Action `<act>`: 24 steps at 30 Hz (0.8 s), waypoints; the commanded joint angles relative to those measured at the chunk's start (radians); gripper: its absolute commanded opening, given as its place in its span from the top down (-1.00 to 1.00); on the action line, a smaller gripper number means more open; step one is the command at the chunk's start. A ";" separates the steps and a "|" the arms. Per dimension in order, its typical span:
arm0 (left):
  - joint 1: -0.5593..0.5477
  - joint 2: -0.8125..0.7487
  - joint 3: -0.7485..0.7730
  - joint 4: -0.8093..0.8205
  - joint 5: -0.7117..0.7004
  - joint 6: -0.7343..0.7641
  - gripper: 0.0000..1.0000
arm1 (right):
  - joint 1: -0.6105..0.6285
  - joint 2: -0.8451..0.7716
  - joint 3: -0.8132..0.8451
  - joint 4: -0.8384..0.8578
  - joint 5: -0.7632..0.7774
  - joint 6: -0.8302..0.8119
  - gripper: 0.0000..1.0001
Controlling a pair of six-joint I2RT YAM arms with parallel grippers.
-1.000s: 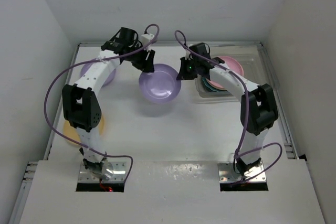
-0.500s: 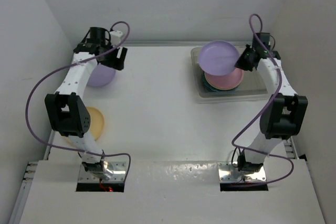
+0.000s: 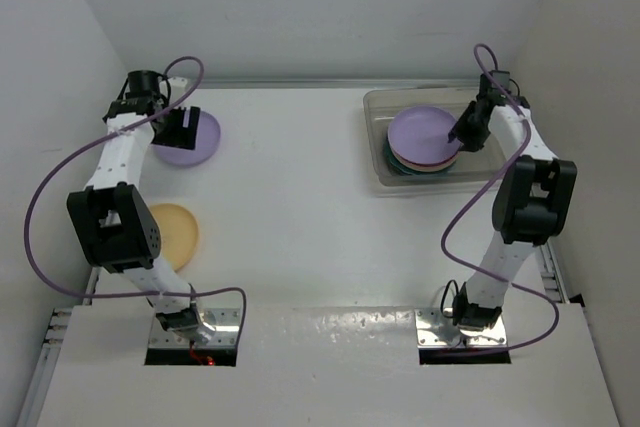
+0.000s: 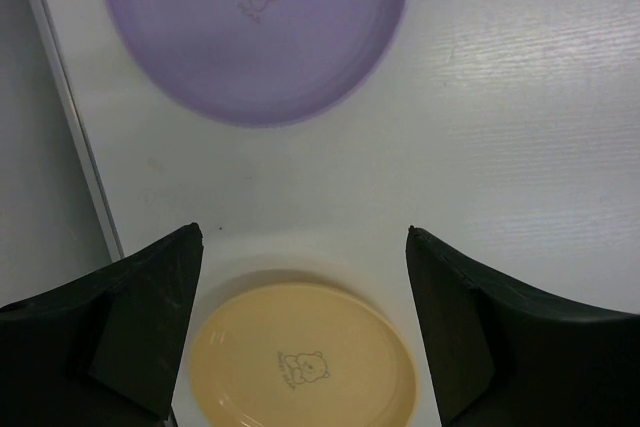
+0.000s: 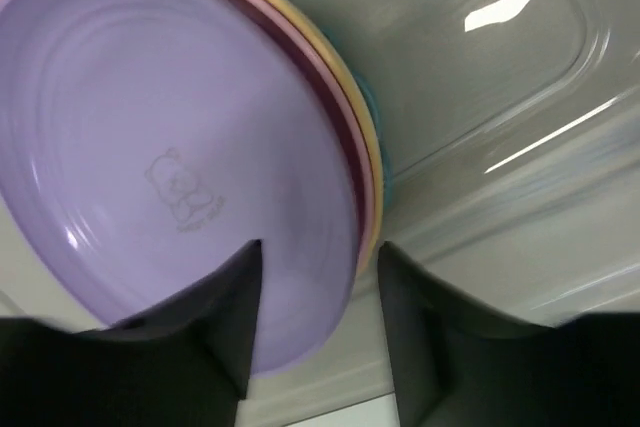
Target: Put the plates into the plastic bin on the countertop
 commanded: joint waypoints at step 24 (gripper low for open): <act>0.640 0.168 -0.400 0.024 -0.052 0.194 0.13 | 0.265 -0.265 0.001 0.007 0.204 -0.193 -0.51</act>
